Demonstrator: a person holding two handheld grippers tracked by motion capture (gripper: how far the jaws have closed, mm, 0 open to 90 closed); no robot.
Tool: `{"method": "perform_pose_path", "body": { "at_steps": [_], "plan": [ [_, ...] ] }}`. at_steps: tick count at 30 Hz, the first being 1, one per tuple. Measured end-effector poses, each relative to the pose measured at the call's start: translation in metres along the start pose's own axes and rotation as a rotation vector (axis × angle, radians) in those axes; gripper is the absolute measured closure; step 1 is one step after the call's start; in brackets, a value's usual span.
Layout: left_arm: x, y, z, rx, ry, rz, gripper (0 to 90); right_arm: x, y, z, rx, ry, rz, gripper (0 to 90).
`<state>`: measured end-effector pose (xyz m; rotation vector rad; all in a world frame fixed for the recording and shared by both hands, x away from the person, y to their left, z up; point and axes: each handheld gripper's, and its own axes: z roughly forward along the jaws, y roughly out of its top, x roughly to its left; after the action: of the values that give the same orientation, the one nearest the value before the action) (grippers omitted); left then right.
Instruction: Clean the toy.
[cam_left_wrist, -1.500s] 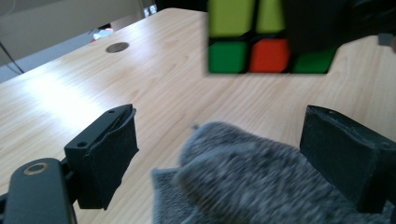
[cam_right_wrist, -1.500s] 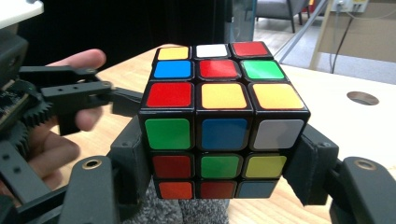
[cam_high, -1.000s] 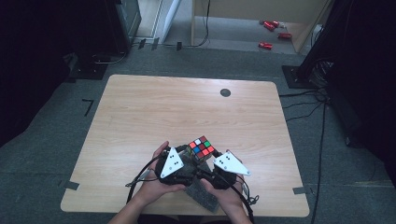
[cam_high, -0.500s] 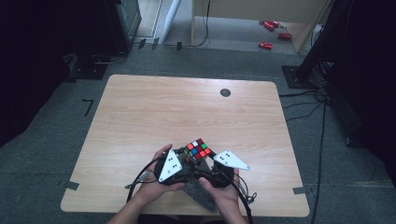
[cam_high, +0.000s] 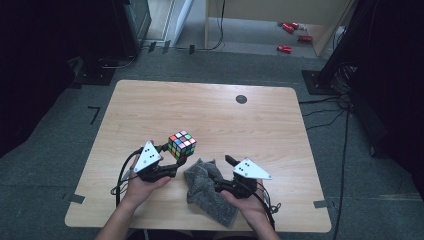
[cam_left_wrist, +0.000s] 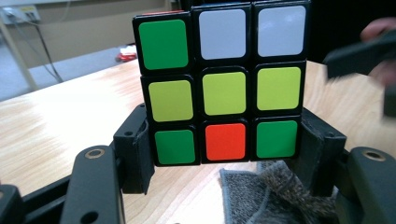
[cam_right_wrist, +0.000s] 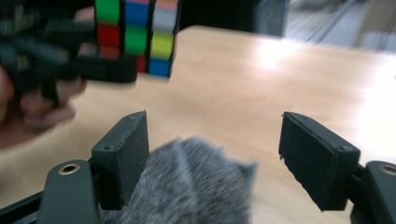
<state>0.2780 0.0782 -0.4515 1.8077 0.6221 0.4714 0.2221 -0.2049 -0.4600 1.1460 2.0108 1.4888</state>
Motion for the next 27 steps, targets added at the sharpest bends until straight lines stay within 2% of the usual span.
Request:
{"method": "perform_pose_path", "body": {
  "at_steps": [1, 2, 4, 5, 6, 7, 8, 11, 14, 15, 17, 19, 22, 24, 25, 26, 27],
  "plan": [
    [0.0, 0.0, 0.0, 0.0, 0.0, 0.0, 34.5, 0.0, 0.0, 0.0, 0.0, 0.0, 0.0, 24.5],
    [0.0, 0.001, -0.001, -0.001, 0.001, -0.001, 34.5, 0.001, -0.003, 0.004, 0.022, 0.01, 0.0, 22.4],
    [0.001, 0.002, -0.003, -0.002, -0.002, -0.008, 34.5, 0.003, -0.008, 0.012, 0.063, 0.055, 0.001, 17.4],
    [0.001, 0.002, -0.003, 0.001, -0.005, -0.014, 34.4, 0.007, -0.013, 0.019, 0.107, 0.075, -0.03, 15.2],
    [0.001, 0.002, -0.003, 0.001, -0.005, -0.014, 34.4, 0.01, -0.016, 0.022, 0.125, 0.083, -0.052, 14.3],
    [0.001, 0.002, -0.003, 0.003, -0.01, -0.013, 34.4, 0.01, -0.016, 0.022, 0.125, 0.083, -0.052, 14.3],
    [0.001, 0.001, -0.003, 0.004, -0.012, -0.015, 34.4, 0.014, -0.02, 0.028, 0.161, 0.088, -0.1, 13.5],
    [0.0, 0.002, -0.002, 0.004, -0.018, -0.027, 34.4, 0.016, -0.025, 0.033, 0.186, 0.085, -0.107, 14.0],
    [-0.002, 0.003, -0.001, 0.005, -0.024, -0.031, 34.4, 0.02, -0.032, 0.04, 0.228, 0.089, -0.139, 18.9],
    [-0.003, 0.003, -0.001, 0.003, -0.024, -0.028, 34.4, 0.022, -0.034, 0.041, 0.245, 0.075, -0.156, 23.5],
    [-0.003, 0.004, -0.002, 0.001, -0.024, -0.03, 34.4, 0.023, -0.037, 0.043, 0.269, 0.049, -0.173, 40.5],
    [-0.001, 0.004, -0.004, -0.002, -0.02, -0.037, 34.4, 0.018, -0.037, 0.041, 0.268, 0.059, -0.152, 57.4],
    [0.002, 0.005, -0.007, -0.009, -0.014, -0.048, 34.4, 0.002, -0.028, 0.029, 0.204, 0.066, -0.083, 68.4],
    [0.004, 0.005, -0.008, -0.012, -0.012, -0.051, 34.4, -0.01, -0.02, 0.017, 0.126, 0.057, -0.046, 70.6],
    [0.005, 0.004, -0.008, -0.015, -0.009, -0.055, 34.4, -0.01, -0.02, 0.017, 0.126, 0.057, -0.046, 70.6],
    [0.006, 0.004, -0.009, -0.016, -0.008, -0.058, 34.4, -0.021, -0.013, 0.006, 0.069, 0.003, -0.023, 71.2],
    [0.006, 0.004, -0.009, -0.015, -0.007, -0.06, 34.4, -0.021, -0.013, 0.006, 0.069, 0.003, -0.023, 71.2]
  ]
}}
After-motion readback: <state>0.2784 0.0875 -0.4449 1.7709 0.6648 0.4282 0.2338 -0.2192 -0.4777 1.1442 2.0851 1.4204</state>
